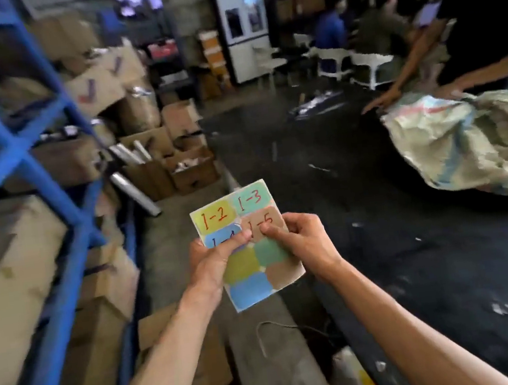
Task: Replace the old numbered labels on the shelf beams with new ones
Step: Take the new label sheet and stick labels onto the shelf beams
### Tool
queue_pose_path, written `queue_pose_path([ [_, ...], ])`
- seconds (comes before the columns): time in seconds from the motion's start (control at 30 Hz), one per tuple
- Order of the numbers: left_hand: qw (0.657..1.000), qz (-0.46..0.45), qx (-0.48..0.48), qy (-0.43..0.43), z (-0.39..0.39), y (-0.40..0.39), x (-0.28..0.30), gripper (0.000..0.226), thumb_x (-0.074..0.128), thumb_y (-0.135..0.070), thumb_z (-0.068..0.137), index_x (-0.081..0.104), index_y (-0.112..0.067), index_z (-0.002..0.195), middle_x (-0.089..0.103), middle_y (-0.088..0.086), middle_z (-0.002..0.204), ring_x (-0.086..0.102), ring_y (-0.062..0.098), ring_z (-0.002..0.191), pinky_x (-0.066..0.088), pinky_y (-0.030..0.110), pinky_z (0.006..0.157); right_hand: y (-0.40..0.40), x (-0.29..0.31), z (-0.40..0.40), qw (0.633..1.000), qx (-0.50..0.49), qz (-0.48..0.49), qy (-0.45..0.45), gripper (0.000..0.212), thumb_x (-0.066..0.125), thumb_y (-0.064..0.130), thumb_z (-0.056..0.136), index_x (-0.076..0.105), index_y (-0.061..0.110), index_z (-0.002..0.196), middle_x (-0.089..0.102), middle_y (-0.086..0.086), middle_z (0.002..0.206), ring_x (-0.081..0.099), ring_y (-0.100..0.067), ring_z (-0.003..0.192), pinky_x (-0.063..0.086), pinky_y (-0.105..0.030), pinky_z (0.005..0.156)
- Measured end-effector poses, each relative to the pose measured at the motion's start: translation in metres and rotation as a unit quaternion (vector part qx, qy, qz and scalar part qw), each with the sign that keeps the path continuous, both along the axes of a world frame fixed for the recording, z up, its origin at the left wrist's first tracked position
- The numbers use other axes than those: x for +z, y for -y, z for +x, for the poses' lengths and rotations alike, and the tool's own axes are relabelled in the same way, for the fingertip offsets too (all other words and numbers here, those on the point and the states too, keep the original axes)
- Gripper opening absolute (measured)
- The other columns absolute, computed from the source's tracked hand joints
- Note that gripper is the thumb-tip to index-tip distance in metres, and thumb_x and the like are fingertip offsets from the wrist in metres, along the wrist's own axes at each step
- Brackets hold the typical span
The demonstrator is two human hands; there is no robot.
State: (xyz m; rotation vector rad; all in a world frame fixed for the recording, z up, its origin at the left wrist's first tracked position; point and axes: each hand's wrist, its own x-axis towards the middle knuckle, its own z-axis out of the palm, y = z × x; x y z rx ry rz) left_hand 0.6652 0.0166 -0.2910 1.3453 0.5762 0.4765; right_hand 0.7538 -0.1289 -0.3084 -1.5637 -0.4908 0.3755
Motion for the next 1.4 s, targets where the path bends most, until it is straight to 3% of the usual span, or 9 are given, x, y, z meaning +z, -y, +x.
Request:
queue_pose_path([
  [0.1,0.997,0.034,0.069,0.011,-0.042,-0.046,0.024,0.032,0.088,-0.005,0.062,0.074,-0.015,0.089,0.079,-0.002,0.080,0.074,0.015,0.071,0.060,0.030,0.063,-0.059,0.016,-0.016,0.996,0.077,0.023,0.049,0.026,0.076,0.033,0.082,0.072,0.017,0.102,0.077,-0.003,0.095,0.074,-0.022,0.087,0.060,-0.049,0.079],
  [0.27,0.982,0.085,0.168,-0.005,-0.114,-0.108,0.056,0.026,0.085,-0.004,0.067,0.074,-0.015,0.088,0.078,-0.003,0.075,0.073,0.012,0.067,0.057,0.026,0.057,-0.147,0.055,-0.059,0.966,0.087,0.048,0.239,0.056,0.079,0.031,0.080,0.051,0.027,0.128,0.056,0.012,0.119,0.058,-0.002,0.103,0.054,-0.022,0.082],
  [0.5,0.956,0.128,0.265,-0.003,-0.205,-0.176,0.102,0.022,0.085,-0.002,0.067,0.076,-0.010,0.086,0.079,0.006,0.078,0.074,0.021,0.069,0.059,0.032,0.063,-0.255,0.110,-0.128,0.863,0.068,0.075,0.496,0.037,0.072,0.050,0.075,0.073,0.023,0.101,0.055,0.001,0.109,0.051,-0.016,0.096,0.047,-0.032,0.082],
  [0.63,0.943,0.168,0.286,0.007,-0.244,-0.204,0.126,0.024,0.085,-0.001,0.067,0.077,-0.007,0.088,0.078,0.011,0.081,0.071,0.018,0.068,0.057,0.031,0.064,-0.308,0.132,-0.157,0.828,0.079,0.071,0.551,0.033,0.075,0.050,0.075,0.077,0.025,0.096,0.062,0.005,0.097,0.053,-0.019,0.087,0.043,-0.035,0.072],
  [0.77,0.931,0.194,0.310,0.000,-0.275,-0.231,0.140,0.021,0.089,-0.008,0.058,0.079,-0.021,0.071,0.077,0.001,0.071,0.069,0.011,0.062,0.055,0.025,0.058,-0.347,0.148,-0.182,0.820,0.102,0.095,0.554,0.029,0.063,0.048,0.083,0.078,0.025,0.093,0.069,0.006,0.088,0.057,-0.020,0.082,0.047,-0.041,0.071],
  [0.9,0.925,0.185,0.332,-0.008,-0.302,-0.253,0.144,0.018,0.083,-0.002,0.070,0.078,-0.019,0.069,0.077,0.001,0.071,0.069,0.014,0.062,0.055,0.027,0.057,-0.377,0.154,-0.207,0.855,0.176,0.133,0.470,0.015,0.068,0.028,0.088,0.078,0.020,0.096,0.074,0.006,0.085,0.062,-0.013,0.076,0.053,-0.036,0.072],
  [1.07,0.915,0.144,0.377,-0.010,-0.335,-0.277,0.149,0.015,0.084,-0.009,0.072,0.077,-0.018,0.081,0.078,-0.001,0.073,0.072,0.013,0.061,0.057,0.027,0.055,-0.416,0.162,-0.235,0.916,0.287,0.194,0.203,0.015,0.066,0.016,0.092,0.078,0.007,0.089,0.076,0.001,0.078,0.067,-0.006,0.069,0.056,-0.026,0.065],
  [1.27,0.903,0.142,0.406,-0.003,-0.352,-0.294,0.167,0.019,0.079,-0.004,0.076,0.076,-0.017,0.088,0.079,-0.001,0.076,0.073,0.009,0.062,0.057,0.024,0.052,-0.453,0.174,-0.243,0.910,0.342,0.233,0.019,0.025,0.065,0.019,0.092,0.072,-0.003,0.085,0.069,-0.025,0.080,0.065,-0.019,0.068,0.054,-0.034,0.067],
  [1.4,0.892,0.148,0.427,-0.006,-0.352,-0.307,0.182,0.023,0.080,-0.005,0.075,0.076,-0.018,0.094,0.080,0.000,0.082,0.075,0.014,0.069,0.058,0.027,0.055,-0.483,0.193,-0.241,0.870,0.389,0.264,-0.148,0.022,0.061,0.018,0.094,0.072,-0.001,0.095,0.068,-0.016,0.079,0.061,-0.019,0.061,0.053,-0.027,0.061],
])
